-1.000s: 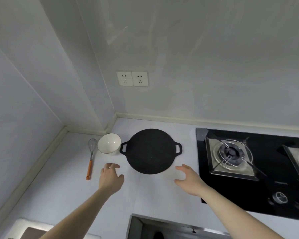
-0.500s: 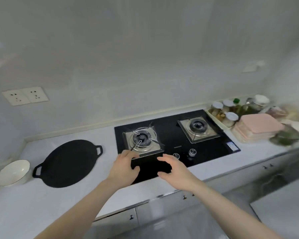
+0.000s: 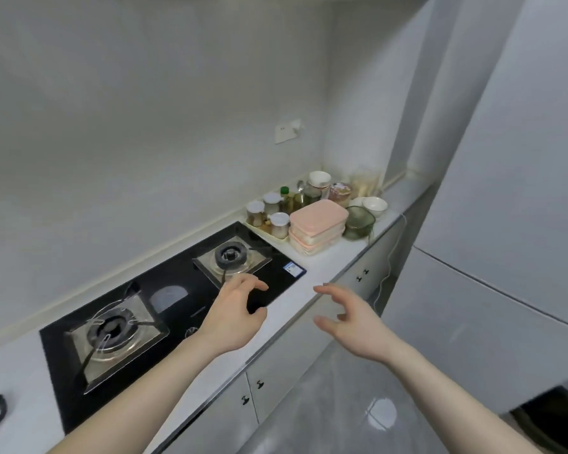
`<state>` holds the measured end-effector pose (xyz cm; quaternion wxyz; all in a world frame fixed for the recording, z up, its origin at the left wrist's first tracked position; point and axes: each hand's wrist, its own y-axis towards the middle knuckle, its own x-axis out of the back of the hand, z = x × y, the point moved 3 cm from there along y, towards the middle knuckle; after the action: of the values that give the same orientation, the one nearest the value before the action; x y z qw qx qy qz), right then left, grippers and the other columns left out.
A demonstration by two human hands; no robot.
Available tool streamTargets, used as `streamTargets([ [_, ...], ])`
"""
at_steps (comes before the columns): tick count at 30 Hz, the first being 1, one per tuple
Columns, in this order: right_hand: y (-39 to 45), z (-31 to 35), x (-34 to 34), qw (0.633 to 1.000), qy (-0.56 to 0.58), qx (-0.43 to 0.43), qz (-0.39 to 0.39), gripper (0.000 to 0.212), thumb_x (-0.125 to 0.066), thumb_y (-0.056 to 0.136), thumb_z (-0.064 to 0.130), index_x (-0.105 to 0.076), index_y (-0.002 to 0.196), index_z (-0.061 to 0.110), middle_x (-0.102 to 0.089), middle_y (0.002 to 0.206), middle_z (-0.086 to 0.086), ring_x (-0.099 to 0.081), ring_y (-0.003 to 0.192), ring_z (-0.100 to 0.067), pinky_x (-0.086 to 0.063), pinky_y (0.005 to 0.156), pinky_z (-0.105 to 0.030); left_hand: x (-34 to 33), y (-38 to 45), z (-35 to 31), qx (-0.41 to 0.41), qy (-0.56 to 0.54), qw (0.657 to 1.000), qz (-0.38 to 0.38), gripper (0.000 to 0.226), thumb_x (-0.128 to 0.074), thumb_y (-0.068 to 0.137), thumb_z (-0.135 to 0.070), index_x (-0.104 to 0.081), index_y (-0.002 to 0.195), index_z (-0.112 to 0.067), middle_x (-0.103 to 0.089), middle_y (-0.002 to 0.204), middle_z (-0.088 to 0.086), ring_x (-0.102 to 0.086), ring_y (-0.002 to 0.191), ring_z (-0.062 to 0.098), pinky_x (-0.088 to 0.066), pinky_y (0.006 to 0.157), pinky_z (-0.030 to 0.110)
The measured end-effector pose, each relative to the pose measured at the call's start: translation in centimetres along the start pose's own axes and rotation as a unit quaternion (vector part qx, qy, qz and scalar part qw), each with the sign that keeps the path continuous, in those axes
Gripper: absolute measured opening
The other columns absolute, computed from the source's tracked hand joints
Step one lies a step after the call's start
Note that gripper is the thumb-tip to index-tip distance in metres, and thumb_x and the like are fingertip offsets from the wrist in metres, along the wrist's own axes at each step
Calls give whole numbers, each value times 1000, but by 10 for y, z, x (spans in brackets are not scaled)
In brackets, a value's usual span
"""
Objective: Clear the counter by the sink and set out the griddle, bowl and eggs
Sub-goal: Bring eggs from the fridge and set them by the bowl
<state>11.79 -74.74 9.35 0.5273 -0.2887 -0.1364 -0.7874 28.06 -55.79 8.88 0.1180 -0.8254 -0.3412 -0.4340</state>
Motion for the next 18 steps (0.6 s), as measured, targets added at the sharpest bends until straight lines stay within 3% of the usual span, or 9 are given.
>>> streamTargets([
  [9, 9, -77, 128, 988, -15, -83, -131, 54, -72, 91, 29, -53, 141, 32, -48, 142, 14, -44, 126, 1, -39, 111, -26, -62, 164, -101, -103, 3, 992, 67, 37, -66, 91, -24, -58, 127, -30, -43, 135, -12, -41, 126, 9, -32, 96, 22],
  [15, 36, -105, 202, 973, -16, -127, -191, 54, -71, 92, 25, -53, 142, 30, -46, 141, 19, -42, 125, 4, -34, 112, -22, -100, 266, -164, -158, -35, 980, 116, 41, -65, 90, -23, -59, 130, -28, -47, 137, -9, -43, 128, 11, -34, 101, 26],
  [18, 51, -123, 233, 964, -10, -138, -227, 53, -71, 92, 28, -52, 141, 34, -46, 142, 19, -42, 128, 3, -38, 111, -26, -119, 322, -199, -185, -45, 971, 142, 46, -65, 88, -22, -56, 133, -27, -47, 138, -7, -46, 129, 13, -39, 107, 31],
])
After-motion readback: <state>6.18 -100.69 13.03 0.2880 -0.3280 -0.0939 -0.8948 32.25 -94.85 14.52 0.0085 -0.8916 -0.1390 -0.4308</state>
